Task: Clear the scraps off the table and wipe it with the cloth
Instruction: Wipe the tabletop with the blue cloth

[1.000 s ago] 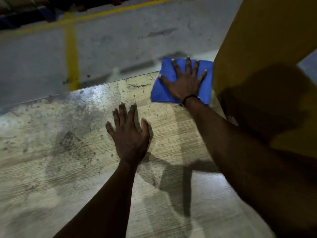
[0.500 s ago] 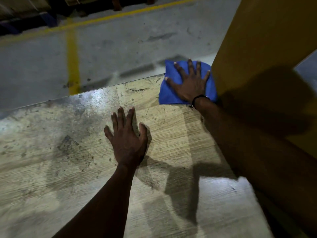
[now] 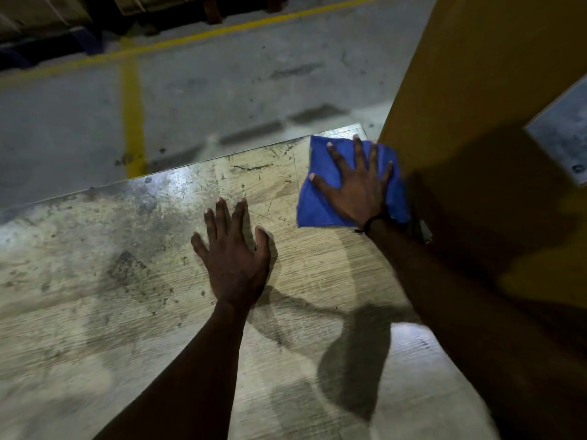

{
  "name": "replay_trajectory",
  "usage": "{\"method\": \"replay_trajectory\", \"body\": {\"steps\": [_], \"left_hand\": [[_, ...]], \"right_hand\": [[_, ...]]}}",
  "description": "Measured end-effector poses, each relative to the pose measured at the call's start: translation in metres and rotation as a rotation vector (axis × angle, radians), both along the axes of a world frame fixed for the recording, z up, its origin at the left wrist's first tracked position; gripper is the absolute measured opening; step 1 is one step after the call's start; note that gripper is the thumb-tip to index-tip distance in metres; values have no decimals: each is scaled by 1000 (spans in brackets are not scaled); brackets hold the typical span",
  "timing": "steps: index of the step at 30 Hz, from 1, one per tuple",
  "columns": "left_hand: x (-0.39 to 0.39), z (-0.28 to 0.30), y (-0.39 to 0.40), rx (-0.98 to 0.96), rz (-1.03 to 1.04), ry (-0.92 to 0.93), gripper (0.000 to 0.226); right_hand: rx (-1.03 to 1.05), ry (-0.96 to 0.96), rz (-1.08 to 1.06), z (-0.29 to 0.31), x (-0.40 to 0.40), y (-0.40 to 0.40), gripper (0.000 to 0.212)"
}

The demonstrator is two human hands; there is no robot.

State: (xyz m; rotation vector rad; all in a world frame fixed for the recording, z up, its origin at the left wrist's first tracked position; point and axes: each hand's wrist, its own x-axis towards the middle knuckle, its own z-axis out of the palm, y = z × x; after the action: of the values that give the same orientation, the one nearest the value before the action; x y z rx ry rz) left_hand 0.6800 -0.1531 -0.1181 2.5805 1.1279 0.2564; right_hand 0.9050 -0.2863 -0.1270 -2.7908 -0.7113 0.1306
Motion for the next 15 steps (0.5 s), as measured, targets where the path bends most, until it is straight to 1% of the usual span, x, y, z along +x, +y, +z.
{"method": "replay_trajectory", "body": {"steps": [1,3,5,6,8,10,12,15], "left_hand": [[0,0,0,1,2,0,66],[-1,-1,0,14,8,-4,65],[-1,0,1,16,4,-10,65],[-1,0,2,15,6,-10,65],[0,0,2,6,4,-2,66],[-1,1,1,-5,1,-5,66],[-1,1,1,-18,-7,-10,65],[0,1,2,-26,-7,-5,64]], "right_hand": [[-9,-14,26,0,-10,5,85],[-10,-98,191,0,-48,1,84],[-2,-143,374,0,-91,-25,81],[-16,-148,423,-1,-102,-43,80],[-43,-131,388,-1,-98,-80,80],[-70,-116,232,3,-76,-101,80],[-52,-86,108,7,-57,-100,80],[-16,-122,73,5,-66,-77,80]]}}
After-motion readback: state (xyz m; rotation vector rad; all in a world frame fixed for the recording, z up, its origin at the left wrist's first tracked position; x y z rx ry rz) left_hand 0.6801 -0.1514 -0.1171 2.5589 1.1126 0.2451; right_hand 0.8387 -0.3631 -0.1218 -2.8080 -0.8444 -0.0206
